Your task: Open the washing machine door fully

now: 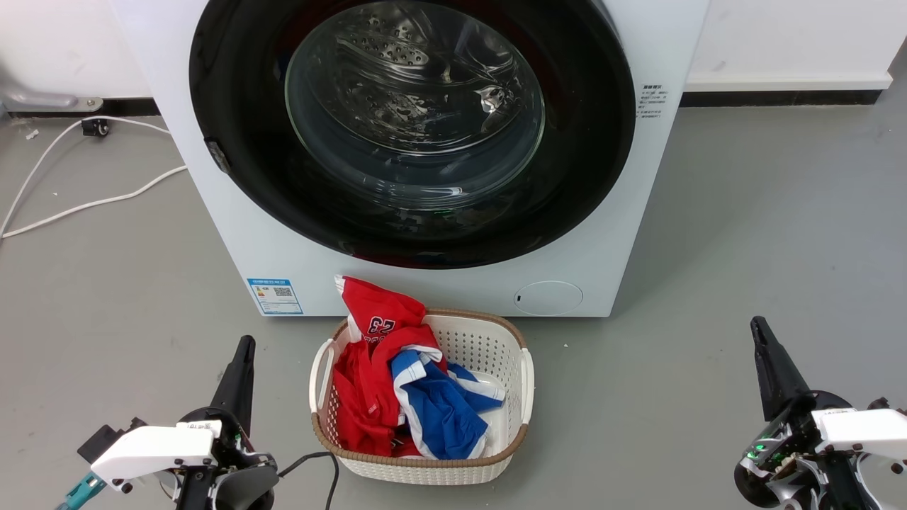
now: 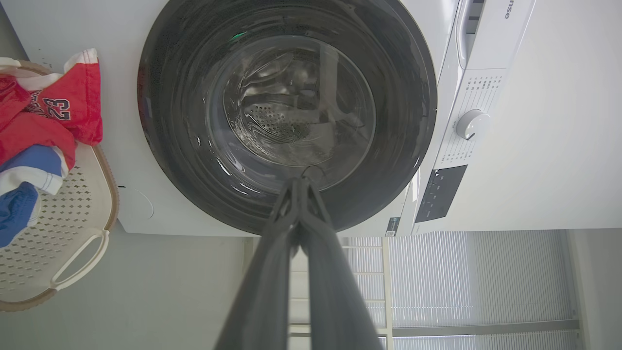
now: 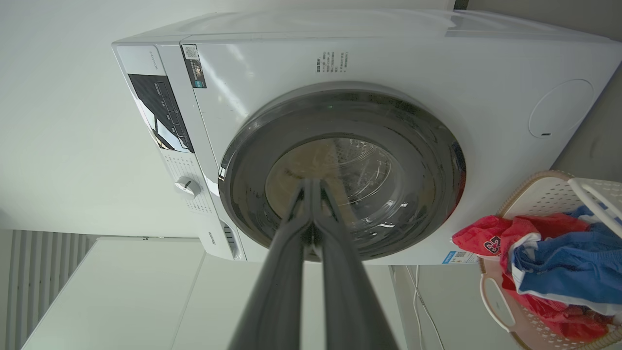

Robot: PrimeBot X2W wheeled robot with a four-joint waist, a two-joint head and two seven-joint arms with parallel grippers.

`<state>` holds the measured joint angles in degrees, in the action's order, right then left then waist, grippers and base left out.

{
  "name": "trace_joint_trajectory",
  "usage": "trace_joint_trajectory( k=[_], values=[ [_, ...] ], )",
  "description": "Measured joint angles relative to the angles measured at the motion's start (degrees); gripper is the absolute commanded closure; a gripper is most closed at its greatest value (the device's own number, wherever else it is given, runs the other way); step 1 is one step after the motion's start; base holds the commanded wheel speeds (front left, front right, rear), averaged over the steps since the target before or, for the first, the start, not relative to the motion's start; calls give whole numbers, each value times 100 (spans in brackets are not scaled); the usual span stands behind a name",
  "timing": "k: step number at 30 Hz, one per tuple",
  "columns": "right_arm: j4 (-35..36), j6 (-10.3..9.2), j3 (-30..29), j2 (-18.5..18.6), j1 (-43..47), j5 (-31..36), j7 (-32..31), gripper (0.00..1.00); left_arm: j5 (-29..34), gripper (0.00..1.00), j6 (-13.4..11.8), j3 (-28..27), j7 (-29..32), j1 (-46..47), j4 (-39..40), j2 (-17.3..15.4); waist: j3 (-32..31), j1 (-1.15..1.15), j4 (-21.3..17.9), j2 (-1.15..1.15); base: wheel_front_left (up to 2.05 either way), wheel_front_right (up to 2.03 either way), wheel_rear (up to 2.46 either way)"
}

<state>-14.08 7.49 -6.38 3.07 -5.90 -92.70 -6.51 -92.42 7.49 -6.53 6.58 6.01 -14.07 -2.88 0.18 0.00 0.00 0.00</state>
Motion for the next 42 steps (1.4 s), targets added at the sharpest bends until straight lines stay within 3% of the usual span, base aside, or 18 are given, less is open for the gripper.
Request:
trace_joint_trajectory(
  k=[12, 13, 21, 27, 38, 39, 42],
  values=[
    [0, 0, -3, -2, 0, 0, 0, 100, 0, 100, 0, 0, 0, 0, 0, 0, 0, 0, 0, 0, 0, 0, 0],
    [-20, 1, -2, -3, 11, -2, 0, 0, 0, 0, 0, 2, -2, -11, -22, 1, 0, 0, 0, 0, 0, 0, 0],
    [-218, -10, -27, -37, 263, 102, 115, 0, 83, 0, -2, 30, -129, -259, -167, 34, 2, 0, 1, 0, 0, 0, 0],
    [-68, -9, -176, -37, 296, 727, 286, 0, 713, 0, -87, -25, -290, -266, 15, 34, 6, 0, 2, 0, 0, 0, 0],
    [621, -9, -41, -37, 461, 2692, 558, 0, 2472, 0, -527, 191, -570, -359, 467, 30, 14, 0, 3, 0, 0, 0, 0],
    [720, -9, 27, -37, 531, 3207, 637, 0, 2906, 0, -678, 305, -637, -396, 516, 4, 10, 0, 4, 0, 0, 0, 0],
    [783, -9, 99, -38, 592, 3672, 706, 0, 3271, 0, -832, 443, -702, -432, 543, -53, 5, 0, 4, 0, 0, 0, 0]
  ],
)
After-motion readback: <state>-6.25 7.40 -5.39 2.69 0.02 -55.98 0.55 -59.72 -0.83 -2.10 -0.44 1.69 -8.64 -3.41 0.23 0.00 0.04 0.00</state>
